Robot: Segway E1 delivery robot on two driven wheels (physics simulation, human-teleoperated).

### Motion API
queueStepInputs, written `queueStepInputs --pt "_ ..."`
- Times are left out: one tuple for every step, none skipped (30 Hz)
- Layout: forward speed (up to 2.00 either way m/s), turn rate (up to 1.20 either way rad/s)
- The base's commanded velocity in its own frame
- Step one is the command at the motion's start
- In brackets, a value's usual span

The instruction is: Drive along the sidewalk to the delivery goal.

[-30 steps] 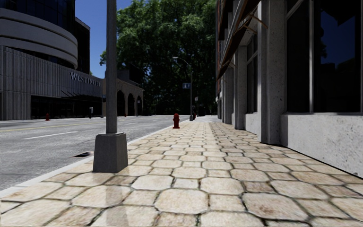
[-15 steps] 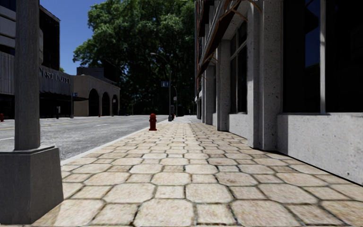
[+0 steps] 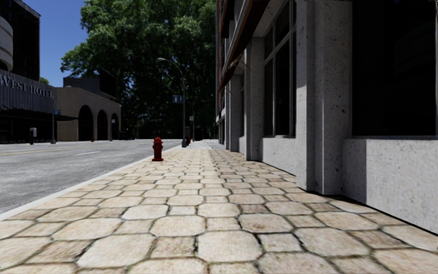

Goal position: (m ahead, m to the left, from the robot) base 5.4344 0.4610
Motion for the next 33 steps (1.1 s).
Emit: queueStepInputs --pt "2.0 0.0" --pt "2.0 0.0" --pt "2.0 0.0" --pt "2.0 0.06" --pt "2.0 0.09" --pt "2.0 0.09" --pt "2.0 0.1" --pt "2.0 0.11" --pt "2.0 0.11" --pt "2.0 0.11" --pt "2.0 0.11" --pt "2.0 0.12" --pt "2.0 0.14" --pt "2.0 0.14" --pt "2.0 0.13" --pt "2.0 0.0" --pt "2.0 0.0" --pt "2.0 0.0" --pt "2.0 0.0" --pt "2.0 0.0" --pt "2.0 0.0" --pt "2.0 0.0" --pt "2.0 0.03" --pt "2.0 0.14" --pt "2.0 0.14" --pt "2.0 0.34" --pt "2.0 0.42" --pt "2.0 0.42" --pt "2.0 0.45" --pt "2.0 0.46" --pt "2.0 0.46" --pt "2.0 0.46" --pt "2.0 0.46"
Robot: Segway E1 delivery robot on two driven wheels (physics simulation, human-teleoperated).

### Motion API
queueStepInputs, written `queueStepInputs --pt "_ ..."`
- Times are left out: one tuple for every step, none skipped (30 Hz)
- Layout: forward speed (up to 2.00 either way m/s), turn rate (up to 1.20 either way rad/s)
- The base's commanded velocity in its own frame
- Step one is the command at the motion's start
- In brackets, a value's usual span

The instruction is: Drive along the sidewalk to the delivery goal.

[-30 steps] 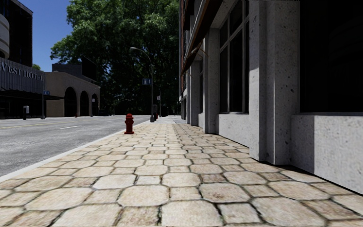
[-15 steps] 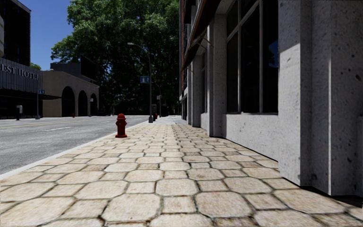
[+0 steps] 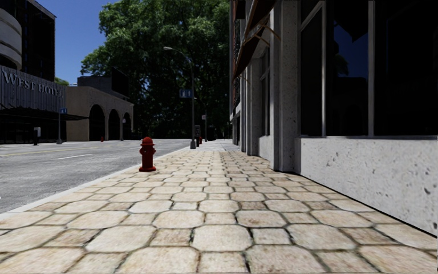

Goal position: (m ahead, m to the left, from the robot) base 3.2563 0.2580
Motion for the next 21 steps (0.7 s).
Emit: queueStepInputs --pt "2.0 0.46" --pt "2.0 0.46" --pt "2.0 0.46" --pt "2.0 0.46" --pt "2.0 0.46" --pt "2.0 0.46" --pt "2.0 0.46" --pt "2.0 0.0" --pt "2.0 0.0" --pt "2.0 0.0" --pt "2.0 0.0" --pt "2.0 0.0" --pt "2.0 0.0" --pt "2.0 0.0" --pt "2.0 0.0" --pt "2.0 0.0" --pt "2.0 0.0" --pt "2.0 0.0" --pt "2.0 0.0" --pt "2.0 0.0" --pt "2.0 0.0"
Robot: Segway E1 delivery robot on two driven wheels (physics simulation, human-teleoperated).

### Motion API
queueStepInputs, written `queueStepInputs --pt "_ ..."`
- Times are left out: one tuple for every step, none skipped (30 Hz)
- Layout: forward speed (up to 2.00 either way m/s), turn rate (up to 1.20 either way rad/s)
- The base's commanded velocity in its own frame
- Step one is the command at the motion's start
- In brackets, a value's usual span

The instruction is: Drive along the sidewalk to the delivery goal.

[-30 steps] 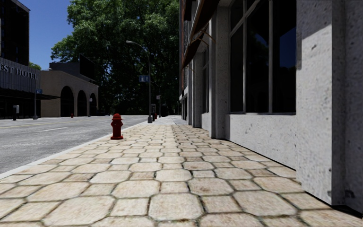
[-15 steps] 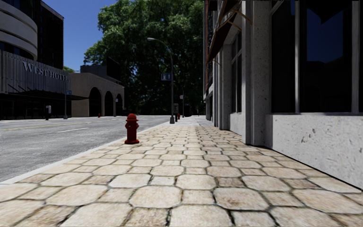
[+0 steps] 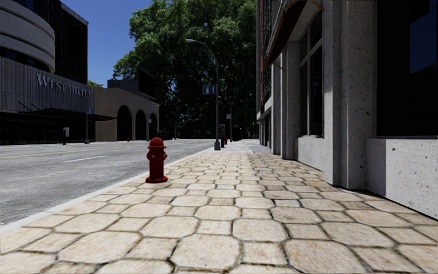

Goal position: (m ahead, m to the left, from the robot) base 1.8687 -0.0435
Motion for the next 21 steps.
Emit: queueStepInputs --pt "2.0 0.0" --pt "2.0 0.0" --pt "2.0 0.0" --pt "2.0 0.0" --pt "2.0 0.0" --pt "2.0 0.0" --pt "2.0 0.0" --pt "2.0 0.0" --pt "2.0 0.0" --pt "2.0 0.0" --pt "2.0 0.0" --pt "2.0 0.0" --pt "2.0 0.0" --pt "2.0 0.0" --pt "1.99 0.0" --pt "1.99 0.0" --pt "1.98 0.0" --pt "1.85 0.0" --pt "1.76 0.0" --pt "1.76 0.0" --pt "1.67 0.0"
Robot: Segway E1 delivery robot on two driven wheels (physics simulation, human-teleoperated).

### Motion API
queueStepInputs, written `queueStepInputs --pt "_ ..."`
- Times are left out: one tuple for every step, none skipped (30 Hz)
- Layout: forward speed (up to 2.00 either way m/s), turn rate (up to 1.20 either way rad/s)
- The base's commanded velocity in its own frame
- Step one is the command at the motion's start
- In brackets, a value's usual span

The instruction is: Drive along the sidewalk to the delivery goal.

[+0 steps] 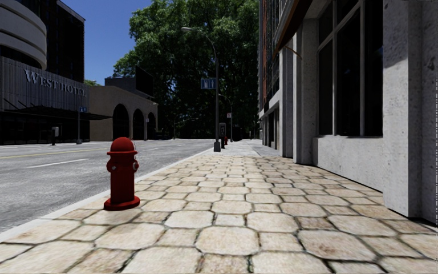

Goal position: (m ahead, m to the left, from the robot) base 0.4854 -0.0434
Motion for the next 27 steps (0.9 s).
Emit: queueStepInputs --pt "1.63 0.0" --pt "1.63 0.0" --pt "1.63 0.0" --pt "1.63 0.0" --pt "1.62 0.0" --pt "1.62 0.0" --pt "1.62 0.0" --pt "1.62 0.0" --pt "1.62 0.0" --pt "1.62 0.0" --pt "0.98 0.0" --pt "0.0 0.0" --pt "0.0 0.0" --pt "0.0 0.0" --pt "0.0 0.0" --pt "0.0 0.0" --pt "0.0 0.0" --pt "0.0 0.0" --pt "0.0 0.0" --pt "0.0 0.0" --pt "0.0 0.0" --pt "0.0 0.0" --pt "0.0 0.0" --pt "0.0 0.0" --pt "0.0 0.0" --pt "0.0 0.0" --pt "0.0 0.0"
